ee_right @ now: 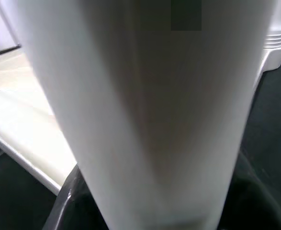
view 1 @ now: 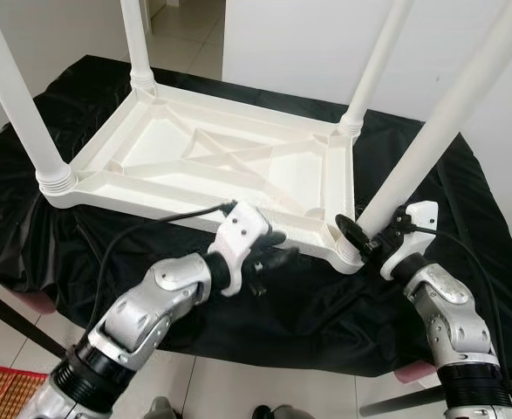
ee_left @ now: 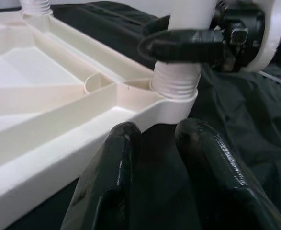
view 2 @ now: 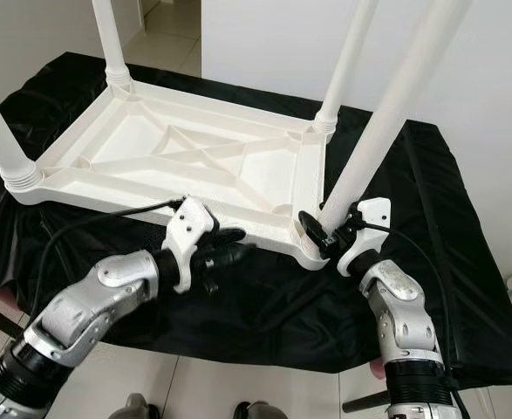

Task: Building children table

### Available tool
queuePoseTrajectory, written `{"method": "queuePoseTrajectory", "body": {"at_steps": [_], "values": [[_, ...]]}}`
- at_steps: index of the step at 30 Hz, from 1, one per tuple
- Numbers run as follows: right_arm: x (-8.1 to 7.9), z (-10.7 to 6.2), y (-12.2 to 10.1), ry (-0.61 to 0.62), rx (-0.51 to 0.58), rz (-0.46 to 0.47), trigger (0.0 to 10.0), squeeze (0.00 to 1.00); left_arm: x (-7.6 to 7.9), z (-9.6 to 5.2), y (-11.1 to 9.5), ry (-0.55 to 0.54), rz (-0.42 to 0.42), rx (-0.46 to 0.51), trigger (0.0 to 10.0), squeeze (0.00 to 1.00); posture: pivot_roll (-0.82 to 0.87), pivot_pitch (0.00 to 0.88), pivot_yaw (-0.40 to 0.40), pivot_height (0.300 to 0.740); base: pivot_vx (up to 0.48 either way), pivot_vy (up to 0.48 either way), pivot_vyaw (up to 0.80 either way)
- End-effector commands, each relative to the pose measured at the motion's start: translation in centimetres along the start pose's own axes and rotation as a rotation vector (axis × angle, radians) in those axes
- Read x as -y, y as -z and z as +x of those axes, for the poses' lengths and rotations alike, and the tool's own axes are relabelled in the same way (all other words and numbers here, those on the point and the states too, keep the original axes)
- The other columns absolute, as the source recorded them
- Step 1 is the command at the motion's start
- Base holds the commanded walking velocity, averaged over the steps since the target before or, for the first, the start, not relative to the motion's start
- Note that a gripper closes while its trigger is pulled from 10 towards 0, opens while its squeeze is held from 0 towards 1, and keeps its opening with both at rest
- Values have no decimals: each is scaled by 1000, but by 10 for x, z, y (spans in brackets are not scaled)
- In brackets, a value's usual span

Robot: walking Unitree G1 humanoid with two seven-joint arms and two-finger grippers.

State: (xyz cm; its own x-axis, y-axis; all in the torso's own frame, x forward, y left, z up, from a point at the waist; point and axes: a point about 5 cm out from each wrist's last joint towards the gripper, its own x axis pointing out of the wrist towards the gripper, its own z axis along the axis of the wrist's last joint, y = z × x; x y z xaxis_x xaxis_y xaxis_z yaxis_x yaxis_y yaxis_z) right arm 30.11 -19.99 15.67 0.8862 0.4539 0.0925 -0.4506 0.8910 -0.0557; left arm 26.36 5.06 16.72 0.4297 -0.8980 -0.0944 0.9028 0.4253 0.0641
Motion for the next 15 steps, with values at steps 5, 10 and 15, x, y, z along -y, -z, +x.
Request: {"method": "queuePoseTrajectory", "body": {"at_steps": [5,10,15], "values": [[-10,5,7,28,13,46,0,0,6,5,8,83,-29,4,10000,0,56,120,-72,740,0,0,0],[-18,9,6,149,52,80,0,0,-3,9,6,14,-35,25,10000,0,43,128,-73,740,0,0,0],[-22,12,7,251,40,61,0,0,-2,13,2,3,-41,60,10000,0,43,128,-73,740,0,0,0]]}}
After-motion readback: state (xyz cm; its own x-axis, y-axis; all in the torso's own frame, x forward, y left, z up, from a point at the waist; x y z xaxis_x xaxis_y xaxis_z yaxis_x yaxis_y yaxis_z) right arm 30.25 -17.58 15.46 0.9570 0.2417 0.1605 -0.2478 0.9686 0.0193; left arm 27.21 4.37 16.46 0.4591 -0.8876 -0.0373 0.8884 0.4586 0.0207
